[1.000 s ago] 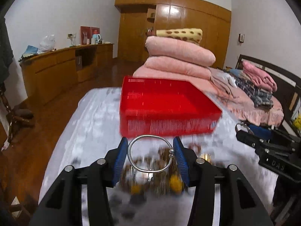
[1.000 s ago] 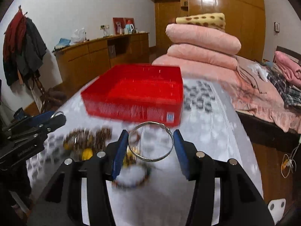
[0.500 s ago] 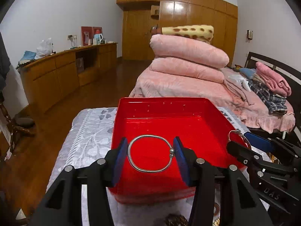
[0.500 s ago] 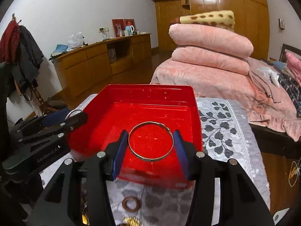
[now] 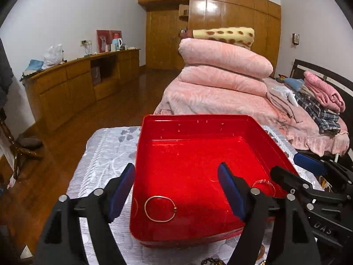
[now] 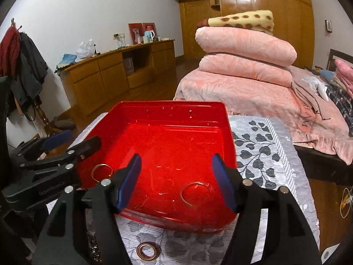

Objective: Organize jewelry
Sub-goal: 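Return the left tool to the jewelry pile beside the watch bracelet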

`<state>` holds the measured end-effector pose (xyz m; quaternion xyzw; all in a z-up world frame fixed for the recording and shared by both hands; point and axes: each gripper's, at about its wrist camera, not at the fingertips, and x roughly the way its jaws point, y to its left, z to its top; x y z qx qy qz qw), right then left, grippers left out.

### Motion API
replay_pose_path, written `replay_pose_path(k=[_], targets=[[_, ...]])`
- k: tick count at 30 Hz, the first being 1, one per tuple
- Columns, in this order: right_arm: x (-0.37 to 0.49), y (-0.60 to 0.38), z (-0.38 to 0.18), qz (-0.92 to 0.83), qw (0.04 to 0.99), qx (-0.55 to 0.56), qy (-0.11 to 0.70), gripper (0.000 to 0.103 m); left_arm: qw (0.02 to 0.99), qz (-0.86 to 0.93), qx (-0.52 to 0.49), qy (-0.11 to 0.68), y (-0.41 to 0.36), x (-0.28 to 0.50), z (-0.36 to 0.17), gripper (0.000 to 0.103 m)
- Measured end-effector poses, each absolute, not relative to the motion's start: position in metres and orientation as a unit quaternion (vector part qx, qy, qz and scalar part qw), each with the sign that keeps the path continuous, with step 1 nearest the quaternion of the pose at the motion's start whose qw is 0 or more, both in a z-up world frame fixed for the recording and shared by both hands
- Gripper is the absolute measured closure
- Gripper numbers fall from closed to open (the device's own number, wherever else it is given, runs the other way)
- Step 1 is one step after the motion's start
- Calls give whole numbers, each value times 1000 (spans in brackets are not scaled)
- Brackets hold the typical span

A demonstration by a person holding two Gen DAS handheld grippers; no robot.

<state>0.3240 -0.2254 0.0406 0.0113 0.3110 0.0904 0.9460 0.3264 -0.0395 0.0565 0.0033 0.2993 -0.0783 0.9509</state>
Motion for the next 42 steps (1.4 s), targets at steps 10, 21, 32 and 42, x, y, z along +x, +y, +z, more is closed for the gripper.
replay_pose_path(k=[10,21,32,42], targets=[[261,-239,49,87,954,27,286,38,960,-62,-1,271,-12,264,73,26],[193,-239,16,69,949,33,306,37,951,-42,-2,305,7,194,28,26],[164,-228,-17,87,928,24,360,42,933,-74,-3,352,2,166,-2,44],[166,-223,-32,92,914,19,394,44,923,-87,-8,375,0,169,-14,49]])
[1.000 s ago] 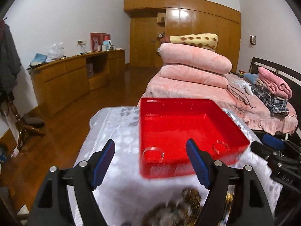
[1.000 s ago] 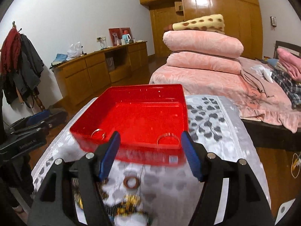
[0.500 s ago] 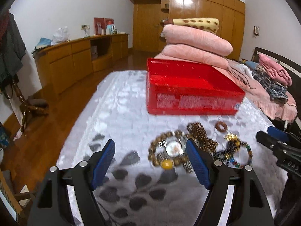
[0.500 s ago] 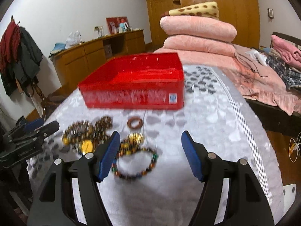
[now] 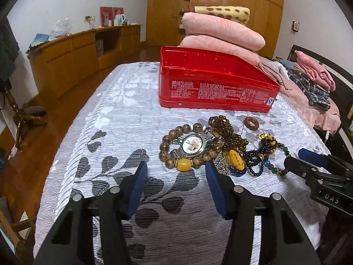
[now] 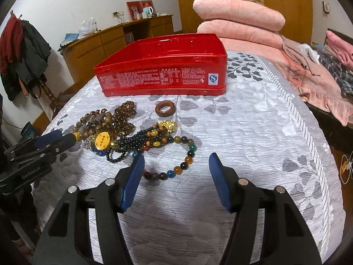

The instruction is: Organize jewelry

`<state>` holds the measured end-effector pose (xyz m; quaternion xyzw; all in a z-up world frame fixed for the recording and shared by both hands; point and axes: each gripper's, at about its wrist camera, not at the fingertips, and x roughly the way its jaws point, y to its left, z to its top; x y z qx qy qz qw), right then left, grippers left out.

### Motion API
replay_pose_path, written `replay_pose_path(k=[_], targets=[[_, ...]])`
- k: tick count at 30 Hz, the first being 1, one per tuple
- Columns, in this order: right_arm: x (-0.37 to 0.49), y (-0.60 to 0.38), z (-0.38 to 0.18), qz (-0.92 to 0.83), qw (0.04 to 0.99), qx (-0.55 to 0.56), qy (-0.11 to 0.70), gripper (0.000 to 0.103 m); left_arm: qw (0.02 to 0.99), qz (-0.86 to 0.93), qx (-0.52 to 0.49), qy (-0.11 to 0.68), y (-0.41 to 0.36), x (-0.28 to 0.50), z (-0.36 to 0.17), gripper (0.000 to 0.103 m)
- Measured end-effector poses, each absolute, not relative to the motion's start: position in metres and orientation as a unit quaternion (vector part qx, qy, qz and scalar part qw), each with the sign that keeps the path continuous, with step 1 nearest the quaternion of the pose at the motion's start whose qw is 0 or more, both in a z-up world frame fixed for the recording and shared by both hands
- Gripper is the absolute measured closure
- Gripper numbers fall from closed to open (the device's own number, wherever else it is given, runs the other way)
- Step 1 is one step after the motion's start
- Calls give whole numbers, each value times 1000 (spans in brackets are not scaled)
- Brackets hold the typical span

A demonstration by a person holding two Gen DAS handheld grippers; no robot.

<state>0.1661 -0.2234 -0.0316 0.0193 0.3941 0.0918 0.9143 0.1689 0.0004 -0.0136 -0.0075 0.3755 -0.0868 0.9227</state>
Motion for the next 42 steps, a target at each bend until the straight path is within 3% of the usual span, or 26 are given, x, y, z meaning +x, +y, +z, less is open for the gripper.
replay_pose_path(k=[8,15,18,22,42], targets=[[173,-224,-36,90,906,22,412,47,918,-76,-15,390,2,174,-18,60],[179,-225,-38,78,904,20,421,58,917,-76,-15,391,3,175,-19,61],[180,-221,-39,68,905,4,420,77,917,-77,-15,390,3,174,-19,61],[180,-224,-38,64,906,5,417,95,917,-77,-18,390,3,174,-18,61],[170,-274,-22,21,916,39,398,96,912,-140,-12,386,-46,171,-9,61]])
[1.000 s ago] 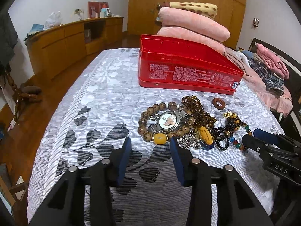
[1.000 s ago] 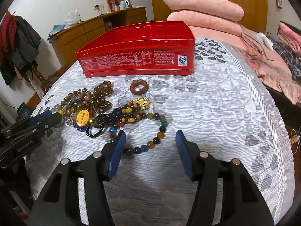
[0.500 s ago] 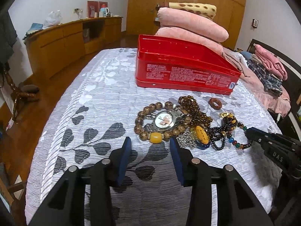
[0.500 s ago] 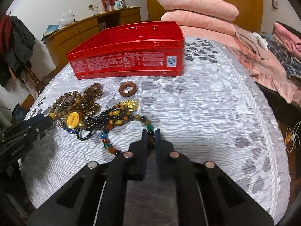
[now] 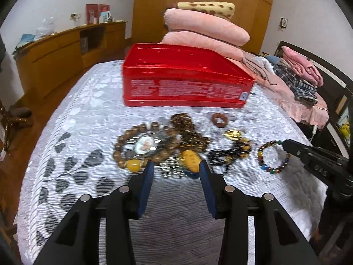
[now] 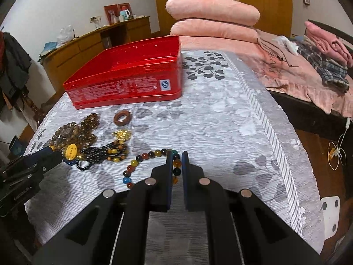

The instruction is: Organize jewelry

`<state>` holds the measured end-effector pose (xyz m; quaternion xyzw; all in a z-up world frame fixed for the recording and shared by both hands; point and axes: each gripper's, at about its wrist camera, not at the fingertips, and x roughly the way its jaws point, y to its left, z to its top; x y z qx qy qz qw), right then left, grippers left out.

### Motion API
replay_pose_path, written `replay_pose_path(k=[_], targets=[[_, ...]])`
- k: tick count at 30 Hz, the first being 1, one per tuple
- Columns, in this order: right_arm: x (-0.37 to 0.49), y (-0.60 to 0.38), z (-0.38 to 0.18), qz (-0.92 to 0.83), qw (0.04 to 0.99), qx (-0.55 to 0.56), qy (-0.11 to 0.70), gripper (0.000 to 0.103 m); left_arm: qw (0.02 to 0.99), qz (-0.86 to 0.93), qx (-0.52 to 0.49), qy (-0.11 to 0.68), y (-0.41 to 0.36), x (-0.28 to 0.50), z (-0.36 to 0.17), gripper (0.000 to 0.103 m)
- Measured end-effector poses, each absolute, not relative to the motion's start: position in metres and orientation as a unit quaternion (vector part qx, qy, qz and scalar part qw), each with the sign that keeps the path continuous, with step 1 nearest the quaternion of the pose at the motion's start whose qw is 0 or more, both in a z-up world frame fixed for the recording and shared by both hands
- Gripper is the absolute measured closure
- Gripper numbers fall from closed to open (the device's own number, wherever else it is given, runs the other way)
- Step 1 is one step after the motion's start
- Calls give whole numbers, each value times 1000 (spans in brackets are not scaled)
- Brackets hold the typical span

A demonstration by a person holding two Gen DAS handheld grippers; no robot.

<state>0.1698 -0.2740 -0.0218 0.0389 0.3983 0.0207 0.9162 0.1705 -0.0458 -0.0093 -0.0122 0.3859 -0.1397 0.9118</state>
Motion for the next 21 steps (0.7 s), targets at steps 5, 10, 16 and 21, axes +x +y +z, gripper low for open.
replay_pose_path(k=[5,10,16,21], targets=[[169,-282,-25,21,915,44,400,96,910,-157,-9,384,-64,171,-7,61],[169,-289,-27,26,914,50,402,96,906,-171,-7,386,-87,173,-7,61],[168,-301,-29,27,914,59,401,96,902,-188,-5,388,-110,178,-10,61],[169,-307,-34,29,912,68,403,96,896,-199,-11,396,-117,183,-13,82]])
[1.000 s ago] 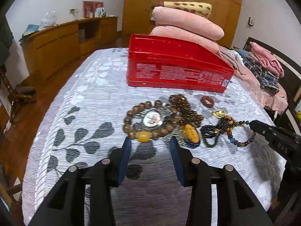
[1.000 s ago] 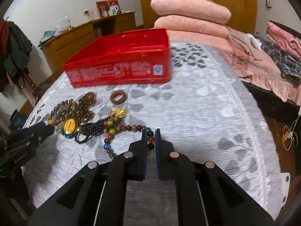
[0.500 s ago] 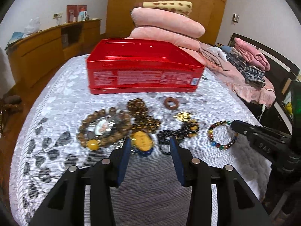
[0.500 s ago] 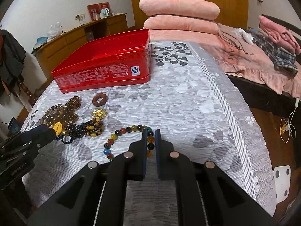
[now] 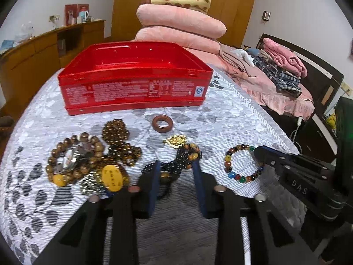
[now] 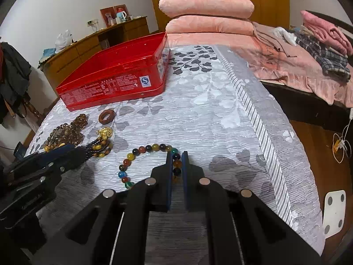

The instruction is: Organize jewelry

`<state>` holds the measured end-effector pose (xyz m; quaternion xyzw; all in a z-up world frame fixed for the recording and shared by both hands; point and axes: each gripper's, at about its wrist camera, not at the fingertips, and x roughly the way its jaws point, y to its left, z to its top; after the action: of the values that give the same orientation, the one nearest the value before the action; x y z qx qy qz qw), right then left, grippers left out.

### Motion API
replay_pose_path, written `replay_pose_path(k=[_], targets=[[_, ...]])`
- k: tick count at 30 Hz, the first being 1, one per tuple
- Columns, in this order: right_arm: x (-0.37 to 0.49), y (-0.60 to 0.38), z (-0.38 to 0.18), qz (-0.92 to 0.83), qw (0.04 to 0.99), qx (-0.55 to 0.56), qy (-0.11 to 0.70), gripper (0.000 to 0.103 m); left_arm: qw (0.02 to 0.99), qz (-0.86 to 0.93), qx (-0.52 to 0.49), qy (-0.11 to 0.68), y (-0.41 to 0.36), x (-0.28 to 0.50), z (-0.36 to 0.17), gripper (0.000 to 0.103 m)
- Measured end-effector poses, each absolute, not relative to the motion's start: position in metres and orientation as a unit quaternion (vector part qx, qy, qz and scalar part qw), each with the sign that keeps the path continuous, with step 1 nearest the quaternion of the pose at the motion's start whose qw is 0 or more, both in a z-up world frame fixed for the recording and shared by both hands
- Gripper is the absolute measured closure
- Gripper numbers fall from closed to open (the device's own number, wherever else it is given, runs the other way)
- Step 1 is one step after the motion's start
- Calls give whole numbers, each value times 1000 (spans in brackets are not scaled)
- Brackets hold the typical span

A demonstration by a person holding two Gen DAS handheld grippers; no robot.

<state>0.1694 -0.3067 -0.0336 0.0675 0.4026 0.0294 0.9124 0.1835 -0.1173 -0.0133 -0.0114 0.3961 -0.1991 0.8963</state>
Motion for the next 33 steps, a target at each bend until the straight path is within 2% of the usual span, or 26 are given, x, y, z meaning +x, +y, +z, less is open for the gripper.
replay_pose_path(k=[2,9,11,14,20,22,23,27,29,31,33], targets=[[170,-307,-35,31,912,71,403,96,887,-215,-20,408,-118,186,-17,90],[171,-307,-38,34,911,74,404,96,878,-239,-24,414,-123,182,-17,91],[172,-308,-38,34,911,76,404,96,879,-236,-25,413,-124,184,-16,87],[172,-308,-39,34,910,77,406,95,881,-234,-21,411,-127,189,-14,74],[173,-306,-39,32,910,74,407,95,876,-241,-2,418,-140,196,-20,69],[173,-306,-39,30,910,71,408,95,875,-242,-1,420,-142,198,-20,75],[173,-305,-40,29,910,69,408,94,873,-242,-2,423,-142,199,-21,88],[173,-303,-40,27,910,62,410,93,871,-247,-26,424,-136,201,-23,91],[173,-303,-40,27,910,60,410,96,872,-247,-30,423,-134,199,-23,91],[172,-301,-39,30,910,60,409,96,872,-247,-35,420,-131,196,-21,96],[172,-300,-38,32,910,59,409,96,870,-254,-32,422,-132,194,-20,96]])
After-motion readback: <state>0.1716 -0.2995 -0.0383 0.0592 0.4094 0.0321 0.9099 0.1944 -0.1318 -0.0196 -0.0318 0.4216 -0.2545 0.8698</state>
